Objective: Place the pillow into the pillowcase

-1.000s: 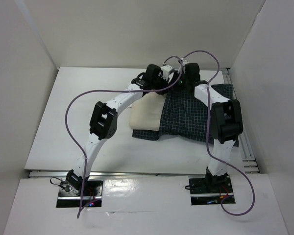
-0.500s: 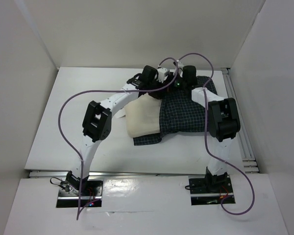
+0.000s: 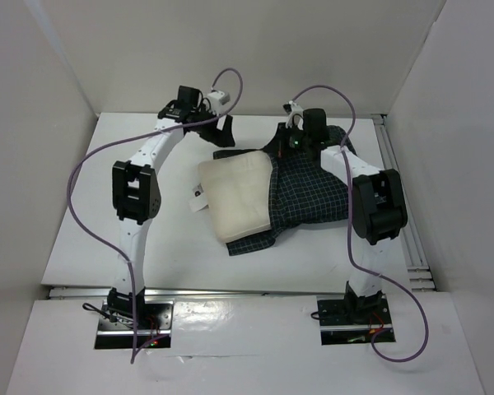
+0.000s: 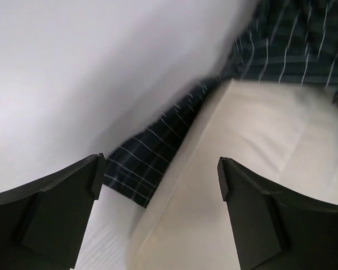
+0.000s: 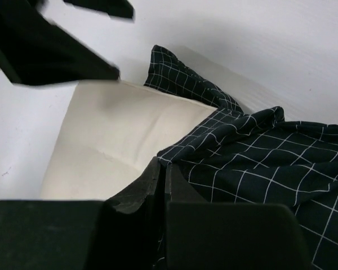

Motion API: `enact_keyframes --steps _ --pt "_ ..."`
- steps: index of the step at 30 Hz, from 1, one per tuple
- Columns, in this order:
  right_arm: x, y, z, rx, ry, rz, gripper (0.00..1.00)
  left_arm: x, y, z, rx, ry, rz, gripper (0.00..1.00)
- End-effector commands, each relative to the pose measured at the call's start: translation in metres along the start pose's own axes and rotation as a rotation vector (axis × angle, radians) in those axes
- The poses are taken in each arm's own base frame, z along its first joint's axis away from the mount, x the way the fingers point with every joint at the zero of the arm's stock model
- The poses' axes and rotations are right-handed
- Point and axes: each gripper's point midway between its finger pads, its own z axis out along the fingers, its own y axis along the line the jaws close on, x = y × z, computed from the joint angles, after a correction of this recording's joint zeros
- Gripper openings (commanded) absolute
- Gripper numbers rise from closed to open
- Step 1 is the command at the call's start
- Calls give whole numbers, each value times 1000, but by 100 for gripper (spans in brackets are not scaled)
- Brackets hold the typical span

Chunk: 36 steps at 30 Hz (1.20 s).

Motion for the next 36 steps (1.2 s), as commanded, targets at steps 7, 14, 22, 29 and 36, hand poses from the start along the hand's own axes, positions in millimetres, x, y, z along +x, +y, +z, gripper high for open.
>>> enact_keyframes --steps 7,14,22,29,36 --pt "-28 22 -2 -60 -27 -75 0 87 -70 19 376 180 91 100" --pt "-26 17 3 -48 -22 -46 0 118 -98 39 454 277 63 17" --pt "-15 24 8 -59 21 -45 0 59 -117 22 393 128 -55 0" --pt "-16 93 26 -229 64 -117 0 -63 -143 -38 349 -139 -26 0" --pt "-41 147 10 -452 29 -117 0 -96 -170 -48 346 -214 -6 0"
